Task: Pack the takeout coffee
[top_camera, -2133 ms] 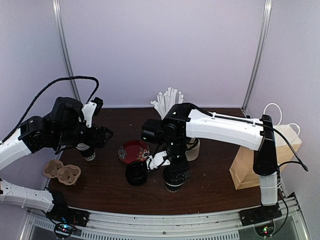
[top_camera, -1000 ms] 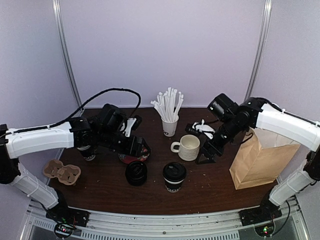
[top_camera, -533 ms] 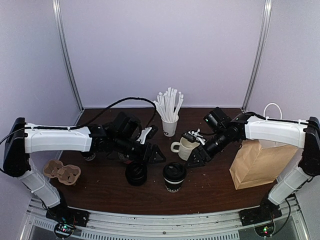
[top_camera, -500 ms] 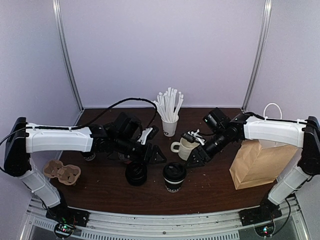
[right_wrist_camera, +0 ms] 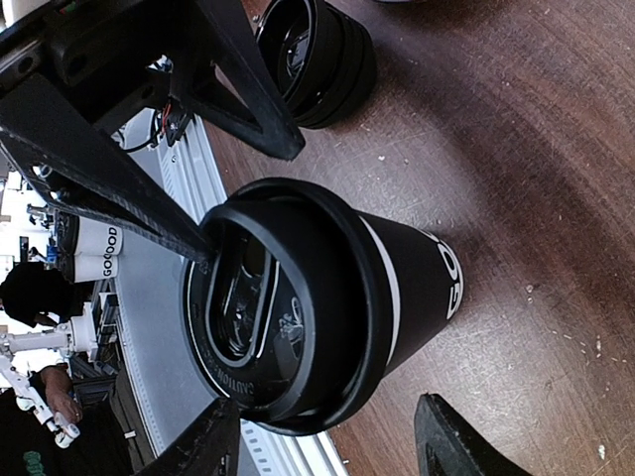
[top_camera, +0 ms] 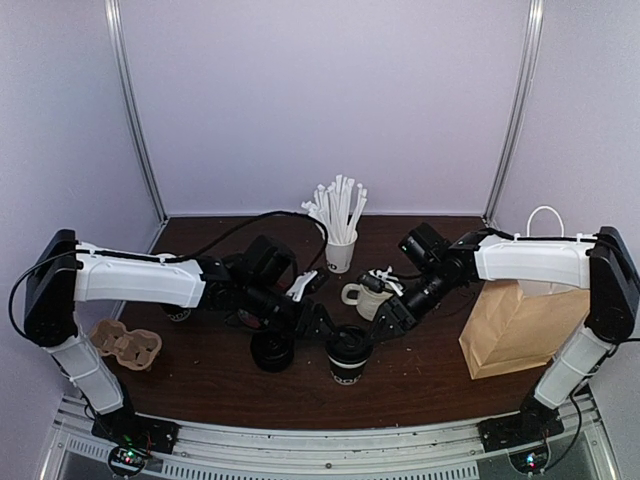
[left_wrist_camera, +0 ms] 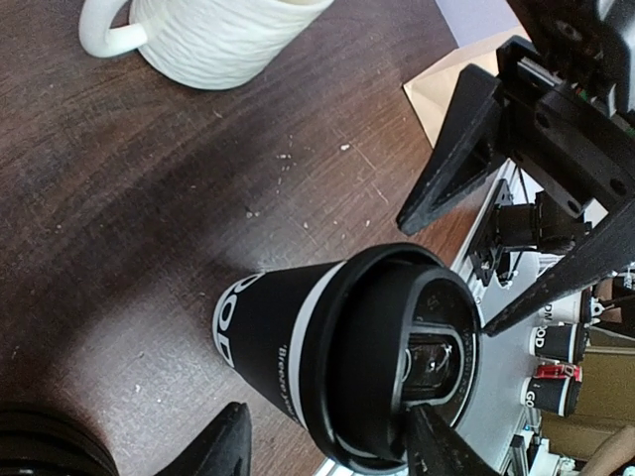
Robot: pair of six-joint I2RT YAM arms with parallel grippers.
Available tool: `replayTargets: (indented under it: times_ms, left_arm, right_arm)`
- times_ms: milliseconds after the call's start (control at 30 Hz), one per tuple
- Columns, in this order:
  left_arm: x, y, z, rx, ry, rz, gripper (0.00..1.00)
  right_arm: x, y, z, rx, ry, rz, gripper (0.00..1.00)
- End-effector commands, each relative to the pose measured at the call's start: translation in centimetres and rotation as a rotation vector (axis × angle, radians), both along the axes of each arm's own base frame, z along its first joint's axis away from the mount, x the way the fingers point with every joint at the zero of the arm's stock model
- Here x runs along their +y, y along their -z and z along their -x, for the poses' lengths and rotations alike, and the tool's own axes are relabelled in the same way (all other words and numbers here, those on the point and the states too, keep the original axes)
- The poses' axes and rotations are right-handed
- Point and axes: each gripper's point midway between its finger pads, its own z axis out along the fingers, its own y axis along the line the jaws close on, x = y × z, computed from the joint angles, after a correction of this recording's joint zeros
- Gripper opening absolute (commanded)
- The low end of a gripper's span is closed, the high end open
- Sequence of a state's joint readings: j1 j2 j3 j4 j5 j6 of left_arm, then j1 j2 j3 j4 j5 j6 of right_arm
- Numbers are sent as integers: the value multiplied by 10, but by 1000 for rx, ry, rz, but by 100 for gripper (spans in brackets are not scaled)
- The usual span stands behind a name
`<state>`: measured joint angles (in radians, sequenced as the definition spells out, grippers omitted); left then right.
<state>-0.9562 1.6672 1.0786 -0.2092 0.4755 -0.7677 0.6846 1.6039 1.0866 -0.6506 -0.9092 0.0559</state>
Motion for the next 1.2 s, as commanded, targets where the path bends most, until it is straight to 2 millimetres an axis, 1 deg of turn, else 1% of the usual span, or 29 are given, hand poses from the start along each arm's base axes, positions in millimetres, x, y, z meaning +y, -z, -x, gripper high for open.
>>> replayTargets:
  times_ms: [0, 233, 433, 567, 633, 733, 767, 833, 933, 1033, 1100, 1167]
  left_arm:
    - [-12, -7, 1, -11, 45, 34, 52]
    - [1, 18, 5, -2, 49, -62, 48]
    - [16, 50, 11, 22, 50, -169, 44]
    - [26, 67, 15, 30, 49, -245, 42]
    - [28, 70, 16, 33, 51, -261, 42]
    - [26, 68, 18, 23, 59, -259, 41]
    - [27, 69, 19, 21, 60, -264, 41]
    - [31, 75, 21, 30, 58, -284, 41]
    - [45, 92, 25, 60, 37, -350, 40]
    - [56, 106, 29, 78, 8, -377, 39]
    - [59, 113, 32, 84, 0, -373, 38]
    - [64, 120, 32, 78, -8, -390, 38]
  right_arm:
    - [3, 3, -4, 2, -4, 1, 62]
    - [-5, 24, -7, 1, 11, 91, 60]
    - [-17, 44, -12, -20, 25, 189, 60]
    - [-24, 54, -16, -29, 37, 256, 60]
    - [-22, 52, -16, -24, 34, 243, 60]
    - [-15, 37, -18, -35, 29, 202, 60]
    - [-15, 34, -20, -63, 12, 191, 60]
    - [-17, 35, -22, -90, 14, 203, 60]
    - [-22, 36, -25, -122, 15, 229, 60]
    - [-22, 35, -28, -138, 13, 234, 60]
    - [-21, 37, -29, -135, 12, 232, 60]
    - [-22, 44, -29, -134, 5, 254, 61]
